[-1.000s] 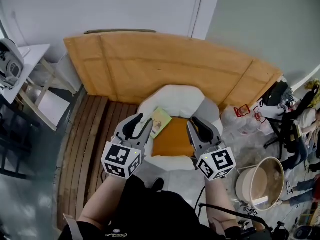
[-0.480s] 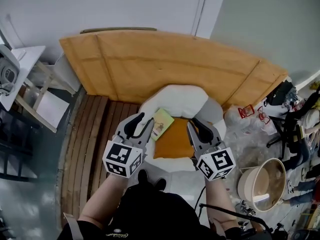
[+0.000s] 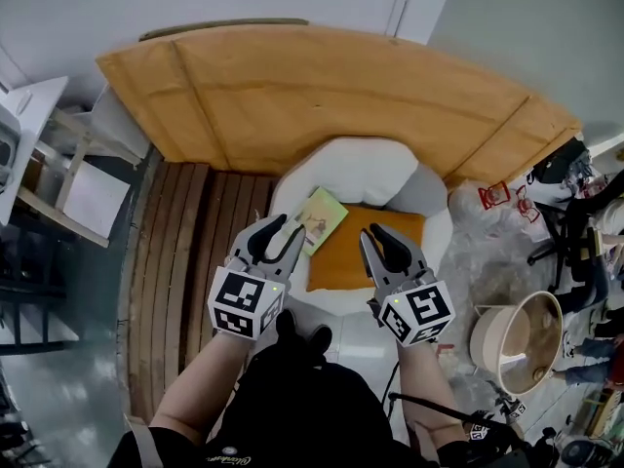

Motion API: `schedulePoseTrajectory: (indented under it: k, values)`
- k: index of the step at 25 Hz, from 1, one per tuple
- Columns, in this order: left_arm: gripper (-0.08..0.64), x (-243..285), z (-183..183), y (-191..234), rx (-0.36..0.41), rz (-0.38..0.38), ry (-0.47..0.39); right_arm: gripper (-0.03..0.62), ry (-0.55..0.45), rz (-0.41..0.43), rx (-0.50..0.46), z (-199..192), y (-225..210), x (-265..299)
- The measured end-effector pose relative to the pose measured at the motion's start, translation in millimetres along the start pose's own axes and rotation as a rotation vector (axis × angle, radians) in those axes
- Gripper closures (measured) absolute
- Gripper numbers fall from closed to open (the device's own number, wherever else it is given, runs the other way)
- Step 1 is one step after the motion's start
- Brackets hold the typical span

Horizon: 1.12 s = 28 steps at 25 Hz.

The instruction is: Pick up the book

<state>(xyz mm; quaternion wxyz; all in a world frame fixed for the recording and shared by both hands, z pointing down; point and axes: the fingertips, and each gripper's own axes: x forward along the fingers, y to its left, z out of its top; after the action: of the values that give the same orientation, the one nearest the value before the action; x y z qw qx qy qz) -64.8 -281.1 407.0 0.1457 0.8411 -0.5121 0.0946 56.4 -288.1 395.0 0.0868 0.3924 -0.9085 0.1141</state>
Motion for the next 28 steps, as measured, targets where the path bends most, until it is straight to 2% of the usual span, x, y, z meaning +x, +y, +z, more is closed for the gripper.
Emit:
schedulePoseTrajectory:
  k: [12, 18, 23, 28]
  values:
    - [0.426, 65, -122, 39, -0.057, -0.042, 0.237, 0.523, 0.222, -0.030, 0.130, -124, -21, 69]
    - [0.426, 93, -168, 53, -0.049, -0.059, 0.310, 0.523, 0.303, -0.066, 0.205, -185, -34, 92]
    - [0.425, 129, -230, 69, -0.036, -0.080, 0.360, 0.523, 0.381, -0.118, 0.271, -268, -59, 119]
    - [0.382, 181, -318, 90, -0.012, -0.100, 0.419, 0.483, 0.435, -0.176, 0.339, -371, -93, 154]
